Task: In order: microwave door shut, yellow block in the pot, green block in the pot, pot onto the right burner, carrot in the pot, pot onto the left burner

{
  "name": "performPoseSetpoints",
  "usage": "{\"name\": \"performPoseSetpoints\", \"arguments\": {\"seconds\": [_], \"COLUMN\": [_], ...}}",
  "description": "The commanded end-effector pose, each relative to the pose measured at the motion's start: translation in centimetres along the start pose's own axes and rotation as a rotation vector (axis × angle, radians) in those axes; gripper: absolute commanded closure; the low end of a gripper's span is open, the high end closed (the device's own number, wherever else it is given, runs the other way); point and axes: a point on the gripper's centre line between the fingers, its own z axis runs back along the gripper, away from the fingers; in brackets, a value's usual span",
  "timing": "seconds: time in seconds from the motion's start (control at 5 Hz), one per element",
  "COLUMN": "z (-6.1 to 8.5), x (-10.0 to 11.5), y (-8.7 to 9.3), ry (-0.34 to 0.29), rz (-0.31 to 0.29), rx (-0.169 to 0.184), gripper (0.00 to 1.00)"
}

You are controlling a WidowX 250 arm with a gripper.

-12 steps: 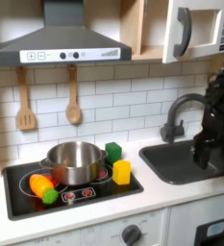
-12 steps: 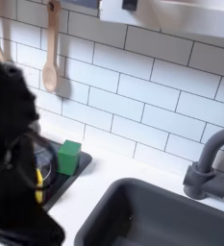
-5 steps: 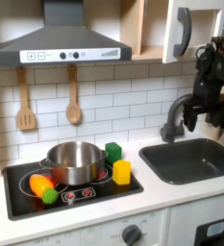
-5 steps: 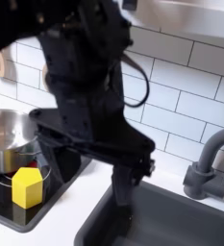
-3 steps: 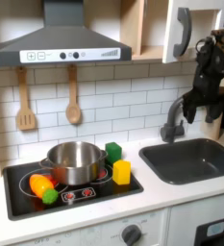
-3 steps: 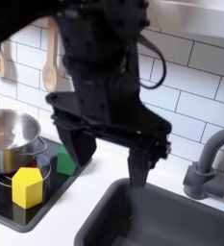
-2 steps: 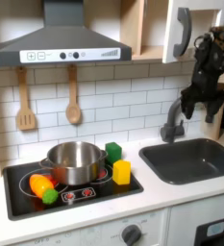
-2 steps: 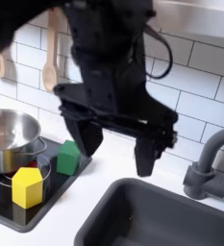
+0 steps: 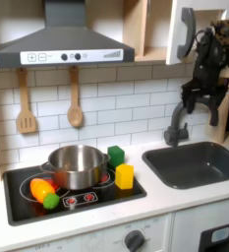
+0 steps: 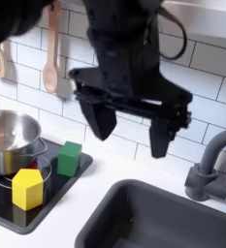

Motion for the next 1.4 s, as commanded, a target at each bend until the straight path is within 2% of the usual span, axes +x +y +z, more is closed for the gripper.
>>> {"name": "performPoseSetpoints", "arguments": {"seconds": [0.0,1.2], "z": [-0.3,-2.0], "x": [2.3,7.9], "y": [0.3,1.7], "ry": [-0.017,-0.032], "rz": [0.017,0.100], "rx": [0.001,0.014], "gripper": [0.00,0.00]}}
